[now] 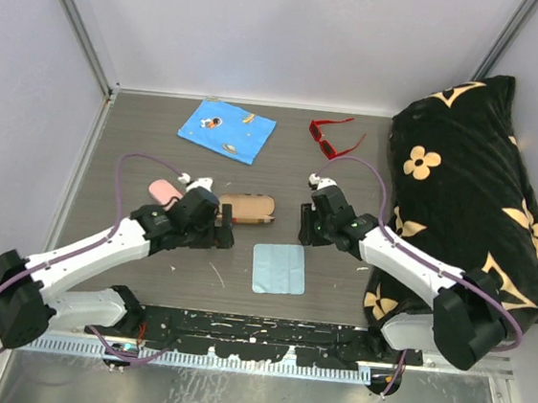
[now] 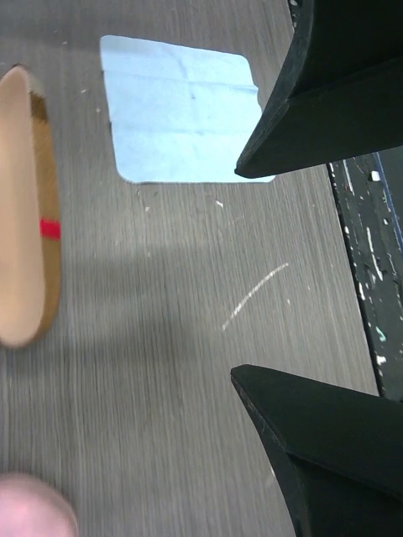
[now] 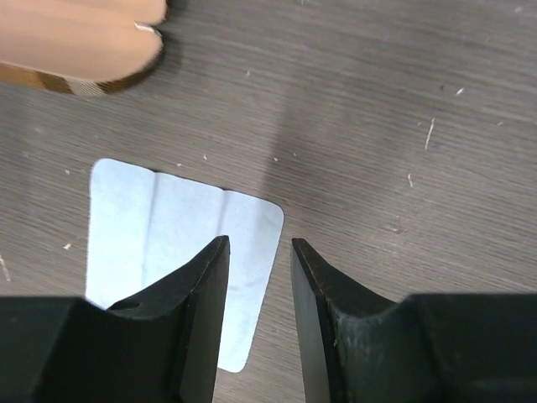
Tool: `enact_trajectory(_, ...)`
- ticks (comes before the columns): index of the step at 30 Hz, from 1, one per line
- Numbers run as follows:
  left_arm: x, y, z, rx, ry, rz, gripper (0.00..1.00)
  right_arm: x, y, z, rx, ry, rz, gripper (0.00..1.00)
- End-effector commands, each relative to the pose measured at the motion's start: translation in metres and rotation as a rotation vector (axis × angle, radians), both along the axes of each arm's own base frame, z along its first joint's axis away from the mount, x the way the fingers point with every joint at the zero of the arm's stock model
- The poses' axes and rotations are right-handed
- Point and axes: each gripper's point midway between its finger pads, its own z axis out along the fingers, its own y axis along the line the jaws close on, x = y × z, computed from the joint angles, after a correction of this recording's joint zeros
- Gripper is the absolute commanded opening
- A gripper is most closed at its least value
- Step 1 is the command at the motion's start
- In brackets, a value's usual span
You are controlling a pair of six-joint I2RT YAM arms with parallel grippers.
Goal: Organize the sunglasses
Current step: Move the glasses cleaning cloth to the center of the board, then fold the glasses cleaning cloth at the center of the board.
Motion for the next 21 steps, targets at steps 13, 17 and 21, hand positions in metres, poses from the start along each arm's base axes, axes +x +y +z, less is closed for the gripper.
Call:
enact_trajectory(13,0.031,-0.054,0.007,-0.091,-0.113,-0.060,0.97,0.004,0.008,-0.044,-0.108,0.127,0.087,0.39)
enact_trajectory(17,0.029,-0.053,0.002,-0.089,-0.099,-0.059,0.97,0.009,0.008,-0.046,-0.119,0.124,0.087,0.38)
enact_trajectory(21,0.028,-0.051,0.001,-0.086,-0.103,-0.055,0.97,0.010,0.007,-0.052,-0.141,0.135,0.085,0.36)
